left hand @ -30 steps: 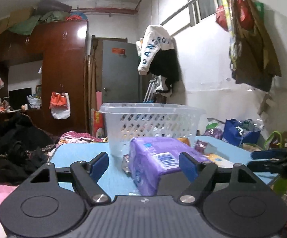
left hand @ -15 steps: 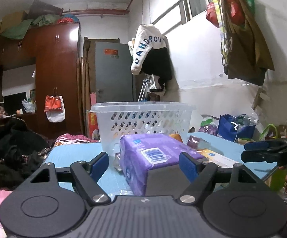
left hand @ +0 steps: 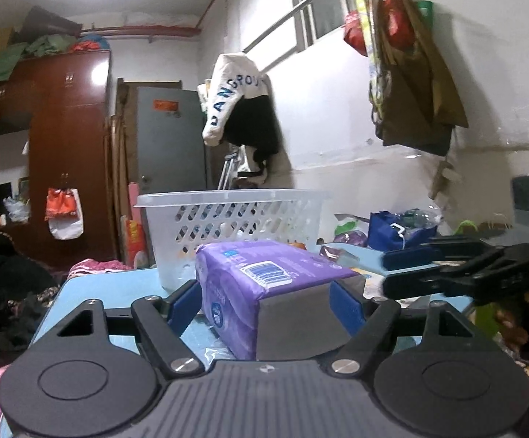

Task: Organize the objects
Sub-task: 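Grasp the purple tissue pack from opposite sides with both grippers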

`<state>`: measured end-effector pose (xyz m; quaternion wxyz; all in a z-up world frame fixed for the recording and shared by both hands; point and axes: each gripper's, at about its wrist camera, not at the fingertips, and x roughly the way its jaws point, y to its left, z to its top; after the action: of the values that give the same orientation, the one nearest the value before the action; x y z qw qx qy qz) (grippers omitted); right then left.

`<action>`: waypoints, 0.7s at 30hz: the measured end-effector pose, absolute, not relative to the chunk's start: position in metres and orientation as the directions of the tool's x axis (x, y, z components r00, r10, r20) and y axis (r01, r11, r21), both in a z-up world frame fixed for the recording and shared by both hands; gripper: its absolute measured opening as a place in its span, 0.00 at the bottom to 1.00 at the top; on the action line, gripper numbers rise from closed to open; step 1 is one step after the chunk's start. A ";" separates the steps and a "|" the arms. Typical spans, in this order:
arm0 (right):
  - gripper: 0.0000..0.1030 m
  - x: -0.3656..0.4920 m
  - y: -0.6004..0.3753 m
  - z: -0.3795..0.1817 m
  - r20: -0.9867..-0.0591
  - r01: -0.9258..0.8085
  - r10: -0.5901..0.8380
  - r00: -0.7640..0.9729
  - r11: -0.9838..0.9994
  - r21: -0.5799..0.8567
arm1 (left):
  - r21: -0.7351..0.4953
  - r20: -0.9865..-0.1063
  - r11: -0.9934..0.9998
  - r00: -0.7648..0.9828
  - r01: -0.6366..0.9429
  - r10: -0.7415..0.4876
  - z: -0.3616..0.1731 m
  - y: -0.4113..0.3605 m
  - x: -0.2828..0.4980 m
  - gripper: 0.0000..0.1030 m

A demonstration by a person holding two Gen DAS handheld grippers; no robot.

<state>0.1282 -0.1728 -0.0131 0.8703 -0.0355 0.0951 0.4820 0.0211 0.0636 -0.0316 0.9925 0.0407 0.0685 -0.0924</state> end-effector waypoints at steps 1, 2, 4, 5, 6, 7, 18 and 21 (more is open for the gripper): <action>0.66 0.131 -0.169 -0.013 -0.206 -0.854 0.840 0.502 0.520 0.036 | 0.069 -0.145 0.979 0.972 0.194 -0.183 -0.032 0.065 0.023 0.76; 0.66 0.133 -0.167 -0.014 -0.212 -0.861 0.847 0.488 0.507 0.043 | 0.065 -0.147 0.977 0.970 0.203 -0.192 -0.033 0.066 0.024 0.75; 0.66 0.137 -0.163 -0.015 -0.222 -0.868 0.853 0.473 0.494 0.047 | 0.055 -0.157 0.974 0.966 0.218 -0.207 -0.034 0.069 0.028 0.75; 0.66 0.139 -0.161 -0.015 -0.227 -0.871 0.854 0.468 0.489 0.043 | 0.058 -0.165 0.973 0.964 0.222 -0.210 -0.035 0.070 0.030 0.75; 0.66 0.139 -0.160 -0.015 -0.231 -0.872 0.854 0.467 0.488 0.041 | 0.068 -0.175 0.971 0.961 0.228 -0.214 -0.037 0.069 0.032 0.75; 0.66 0.139 -0.159 -0.016 -0.234 -0.873 0.854 0.466 0.486 0.036 | 0.076 -0.186 0.970 0.959 0.232 -0.215 -0.038 0.069 0.035 0.75; 0.50 0.138 -0.150 -0.015 -0.255 -0.891 0.861 0.440 0.454 -0.004 | 0.065 -0.222 0.963 0.945 0.262 -0.242 -0.045 0.070 0.047 0.56; 0.49 0.134 -0.154 -0.015 -0.236 -0.889 0.864 0.445 0.457 -0.005 | 0.054 -0.209 0.963 0.946 0.264 -0.248 -0.044 0.070 0.045 0.55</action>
<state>0.1341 -0.1545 -0.0148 0.8476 -0.0641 0.1001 0.5171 0.0451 0.0697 -0.0443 0.9856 0.0408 0.1005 -0.1298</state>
